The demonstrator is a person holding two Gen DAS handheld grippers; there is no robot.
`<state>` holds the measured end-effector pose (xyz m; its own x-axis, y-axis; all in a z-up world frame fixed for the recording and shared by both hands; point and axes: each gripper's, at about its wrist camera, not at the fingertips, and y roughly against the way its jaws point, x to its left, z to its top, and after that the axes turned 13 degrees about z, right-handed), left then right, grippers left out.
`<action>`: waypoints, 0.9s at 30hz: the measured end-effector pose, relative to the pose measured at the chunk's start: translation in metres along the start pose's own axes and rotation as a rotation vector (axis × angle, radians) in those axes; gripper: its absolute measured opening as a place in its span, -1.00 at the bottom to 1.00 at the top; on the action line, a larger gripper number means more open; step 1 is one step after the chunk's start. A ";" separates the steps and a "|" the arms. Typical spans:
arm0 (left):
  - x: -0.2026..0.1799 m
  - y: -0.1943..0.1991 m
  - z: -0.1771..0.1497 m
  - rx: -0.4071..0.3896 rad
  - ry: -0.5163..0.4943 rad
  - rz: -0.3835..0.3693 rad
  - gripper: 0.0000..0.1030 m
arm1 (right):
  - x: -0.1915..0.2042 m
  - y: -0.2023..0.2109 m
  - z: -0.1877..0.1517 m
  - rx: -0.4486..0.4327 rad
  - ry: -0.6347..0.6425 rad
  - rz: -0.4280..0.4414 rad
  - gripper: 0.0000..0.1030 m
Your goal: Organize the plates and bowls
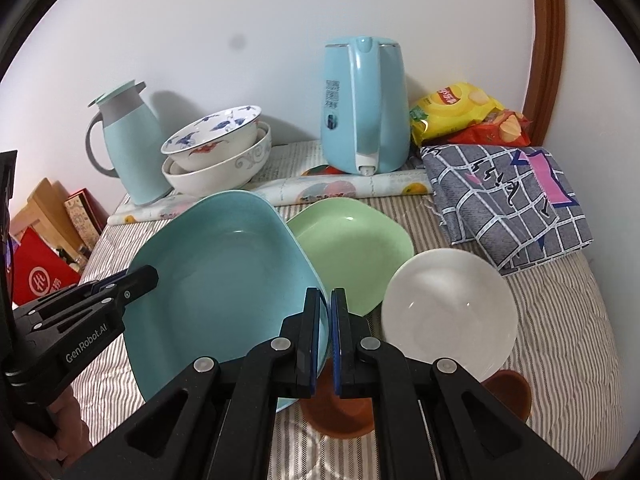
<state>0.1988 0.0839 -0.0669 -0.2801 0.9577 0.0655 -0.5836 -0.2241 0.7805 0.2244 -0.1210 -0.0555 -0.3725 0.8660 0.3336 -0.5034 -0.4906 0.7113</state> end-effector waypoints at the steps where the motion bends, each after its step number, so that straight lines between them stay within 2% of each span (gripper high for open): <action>1: 0.001 0.001 -0.001 0.002 0.001 0.003 -0.82 | 0.002 0.000 -0.002 0.004 0.000 0.004 -0.89; 17: 0.021 -0.008 -0.032 0.079 0.023 0.048 -0.82 | 0.019 -0.018 -0.031 0.089 0.014 0.027 -0.89; 27: 0.032 -0.022 -0.035 0.112 0.041 0.078 -0.82 | 0.028 -0.039 -0.033 0.136 0.031 0.036 -0.90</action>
<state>0.1758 0.1135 -0.1038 -0.3536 0.9295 0.1046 -0.4712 -0.2736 0.8385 0.2079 -0.0805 -0.0946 -0.4132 0.8439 0.3423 -0.3797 -0.5013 0.7775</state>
